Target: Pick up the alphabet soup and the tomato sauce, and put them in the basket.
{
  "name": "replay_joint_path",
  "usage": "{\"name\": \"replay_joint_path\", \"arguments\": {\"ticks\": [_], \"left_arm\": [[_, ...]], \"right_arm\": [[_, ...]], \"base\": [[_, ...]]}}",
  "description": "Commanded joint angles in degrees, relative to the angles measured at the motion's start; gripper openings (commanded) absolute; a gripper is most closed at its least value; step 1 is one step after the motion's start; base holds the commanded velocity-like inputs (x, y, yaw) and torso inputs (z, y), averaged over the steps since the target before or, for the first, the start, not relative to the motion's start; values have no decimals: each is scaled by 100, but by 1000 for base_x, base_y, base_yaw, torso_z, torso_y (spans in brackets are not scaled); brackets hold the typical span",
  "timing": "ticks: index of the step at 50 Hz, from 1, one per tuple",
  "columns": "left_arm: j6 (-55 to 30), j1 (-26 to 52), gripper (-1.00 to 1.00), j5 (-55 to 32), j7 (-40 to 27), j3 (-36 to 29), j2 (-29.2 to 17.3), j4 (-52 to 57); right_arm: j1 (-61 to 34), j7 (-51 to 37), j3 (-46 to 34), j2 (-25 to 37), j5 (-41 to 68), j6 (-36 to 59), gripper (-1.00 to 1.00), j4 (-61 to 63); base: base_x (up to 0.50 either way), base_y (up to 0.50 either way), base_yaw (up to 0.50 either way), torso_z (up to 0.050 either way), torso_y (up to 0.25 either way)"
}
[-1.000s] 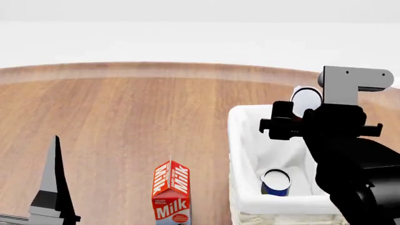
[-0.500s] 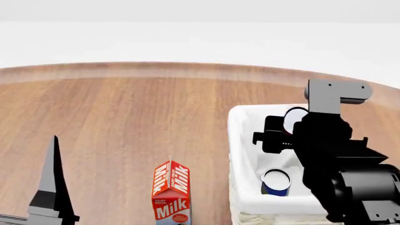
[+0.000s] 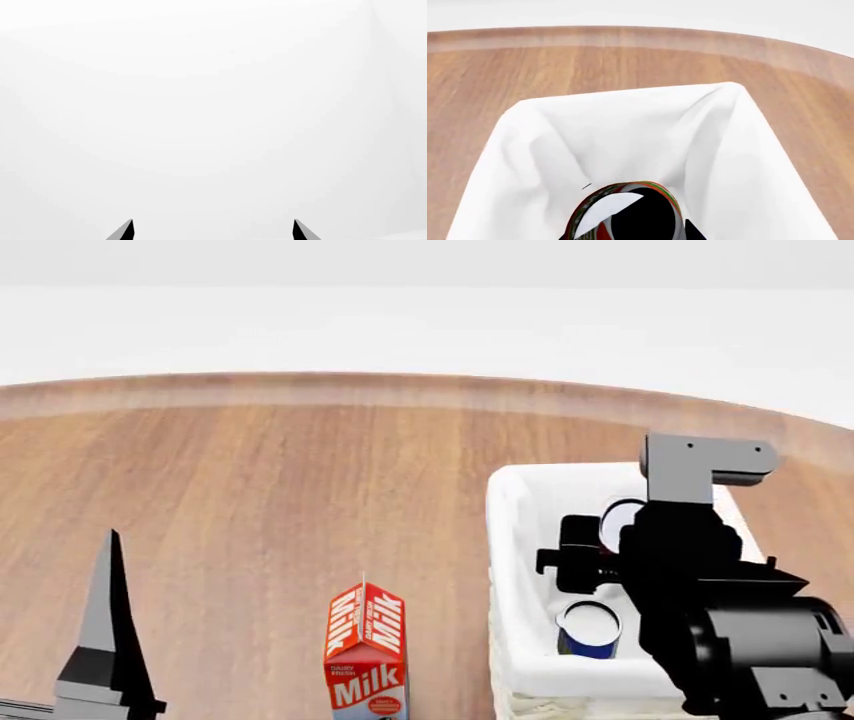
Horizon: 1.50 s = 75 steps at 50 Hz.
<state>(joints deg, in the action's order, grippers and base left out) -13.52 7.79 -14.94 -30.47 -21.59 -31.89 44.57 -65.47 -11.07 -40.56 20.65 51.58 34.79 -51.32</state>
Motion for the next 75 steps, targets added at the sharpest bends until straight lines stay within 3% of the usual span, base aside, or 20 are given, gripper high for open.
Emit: {"name": "replay_joint_path", "arguments": {"ticks": [1, 29, 30, 50, 75], "left_arm": [[-17, 12, 100, -17, -4, -2, -12, 1], [54, -9, 100, 0, -12, -33, -13, -62], [40, -3, 100, -1, -16, -36, -14, -49], [55, 7, 100, -28, -18, -27, -33, -65], [94, -14, 100, 5, -41, -63, -38, -69]], "right_arm": [[-31, 115, -41, -47, -236, -15, -100, -188], [-5, 150, -20, -114, -233, -63, -100, -295], [-14, 171, -29, -142, -242, -64, 100, -368], [62, 12, 113, -42, -163, -211, 100, 66], [431, -484, 364, 317, -453, -1476, 100, 1398]], "base": [[0, 0, 0, 0, 0], [0, 0, 0, 0, 0], [0, 0, 0, 0, 0], [0, 0, 0, 0, 0], [0, 0, 0, 0, 0]]}}
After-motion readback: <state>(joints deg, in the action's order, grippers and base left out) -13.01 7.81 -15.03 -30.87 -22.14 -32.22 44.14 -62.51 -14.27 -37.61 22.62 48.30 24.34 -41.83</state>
